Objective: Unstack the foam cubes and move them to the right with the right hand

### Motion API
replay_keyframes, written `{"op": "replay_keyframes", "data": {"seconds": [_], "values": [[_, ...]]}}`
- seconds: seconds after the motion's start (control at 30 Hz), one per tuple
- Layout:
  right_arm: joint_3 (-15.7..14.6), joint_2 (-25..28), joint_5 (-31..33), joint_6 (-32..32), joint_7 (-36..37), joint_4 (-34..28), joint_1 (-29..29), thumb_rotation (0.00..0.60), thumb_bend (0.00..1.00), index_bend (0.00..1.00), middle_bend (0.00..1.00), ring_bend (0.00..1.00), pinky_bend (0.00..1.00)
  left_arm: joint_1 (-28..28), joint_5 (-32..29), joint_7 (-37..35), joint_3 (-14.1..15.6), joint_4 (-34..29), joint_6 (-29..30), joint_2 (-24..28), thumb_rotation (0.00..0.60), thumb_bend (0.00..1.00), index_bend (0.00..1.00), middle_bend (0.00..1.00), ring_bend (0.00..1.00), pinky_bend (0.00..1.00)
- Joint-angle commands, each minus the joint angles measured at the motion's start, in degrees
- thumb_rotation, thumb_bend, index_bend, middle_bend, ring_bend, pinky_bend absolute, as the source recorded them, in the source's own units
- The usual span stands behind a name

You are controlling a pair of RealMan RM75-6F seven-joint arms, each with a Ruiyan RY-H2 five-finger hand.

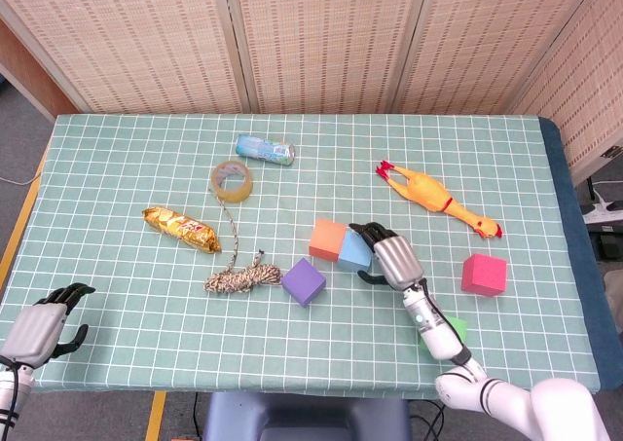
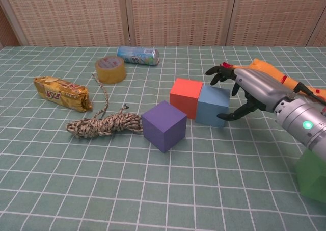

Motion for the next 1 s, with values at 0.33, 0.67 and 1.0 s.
{"op": "replay_keyframes", "data": {"seconds": [0.33,0.67,1.0], "values": [[-0.8,-4.6,-1.3,2.1,4.7,9.3,1.5,0.600,0.09,0.25,0.29,0.26,0.48,0.0,-0.1,0.0,0.0,0.0,0.1,0.0,0.600,0.47,0.21,0.17,0.19,0.37],[-1.4,-6.7,-1.9,4.0,6.7,13.5,1.8,0.600,0.14,0.29,0.33,0.33,0.54,0.0,-0.1,-0.1,0.0,0.0,0.0,0.1,0.600,0.46,0.21,0.17,0.19,0.37],[-2.1,-6.2,-2.4,7.2,8.1,15.4,0.7,0.600,0.29,0.41,0.45,0.49,0.70,0.0,0.0,-0.3,0.1,0.0,0.2,0.1,0.600,0.46,0.21,0.17,0.19,0.37]]}}
